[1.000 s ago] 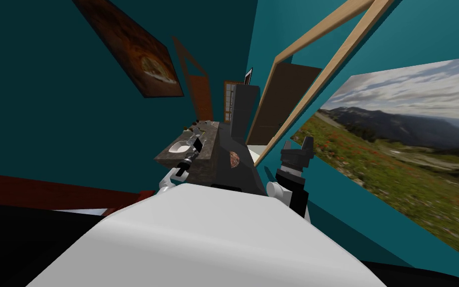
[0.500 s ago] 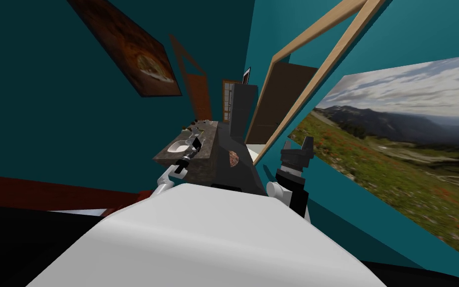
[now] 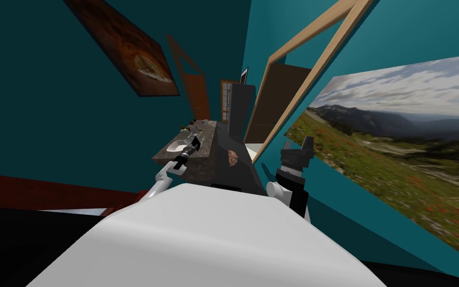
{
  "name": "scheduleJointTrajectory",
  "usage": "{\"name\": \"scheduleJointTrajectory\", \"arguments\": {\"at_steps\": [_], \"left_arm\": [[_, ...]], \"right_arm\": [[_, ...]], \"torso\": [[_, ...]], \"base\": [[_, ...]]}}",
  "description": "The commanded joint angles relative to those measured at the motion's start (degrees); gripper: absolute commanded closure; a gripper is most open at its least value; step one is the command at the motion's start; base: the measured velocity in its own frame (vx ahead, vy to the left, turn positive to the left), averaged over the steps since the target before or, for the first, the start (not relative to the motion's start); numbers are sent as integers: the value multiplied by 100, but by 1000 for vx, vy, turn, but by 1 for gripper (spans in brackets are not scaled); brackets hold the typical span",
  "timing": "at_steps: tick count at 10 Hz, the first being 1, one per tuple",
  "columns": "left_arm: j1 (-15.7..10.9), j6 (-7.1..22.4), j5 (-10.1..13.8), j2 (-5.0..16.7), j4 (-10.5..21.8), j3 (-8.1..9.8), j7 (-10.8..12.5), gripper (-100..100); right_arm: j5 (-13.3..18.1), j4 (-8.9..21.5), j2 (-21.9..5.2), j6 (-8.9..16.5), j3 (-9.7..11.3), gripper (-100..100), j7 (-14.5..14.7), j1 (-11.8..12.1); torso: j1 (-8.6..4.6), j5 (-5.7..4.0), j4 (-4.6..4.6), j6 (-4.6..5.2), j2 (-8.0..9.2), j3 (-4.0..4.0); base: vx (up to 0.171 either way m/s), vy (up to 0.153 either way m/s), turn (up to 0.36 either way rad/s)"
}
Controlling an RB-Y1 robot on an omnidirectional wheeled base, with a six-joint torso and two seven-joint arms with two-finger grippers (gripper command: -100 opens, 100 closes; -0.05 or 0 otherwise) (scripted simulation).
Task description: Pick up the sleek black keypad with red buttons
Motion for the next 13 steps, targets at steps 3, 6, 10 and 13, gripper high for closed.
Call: {"name": "scheduleJointTrajectory", "arguments": {"at_steps": [3,6,10,13], "left_arm": [[-2,144,36,94,-101,-19,92,0],[211,231,169,88,-646,-605,-191,-100],[353,290,258,84,-1010,-1073,-379,-100],[496,349,347,81,-1375,-1494,-567,-100]], "right_arm": [[0,0,0,0,0,0,0,0],[0,-1,-1,-1,-2,0,0,3],[0,0,-1,0,-1,0,0,2],[0,-1,-1,-1,-1,0,0,3]], "torso": [[1,1,-2,-1,-7,-4],[17,4,-13,-8,-59,-33],[17,5,-13,-1,-51,-31],[20,5,-17,-2,-77,-45]], "base": [[-18,-6,-18],[131,40,371],[106,27,164],[149,24,291]]}}
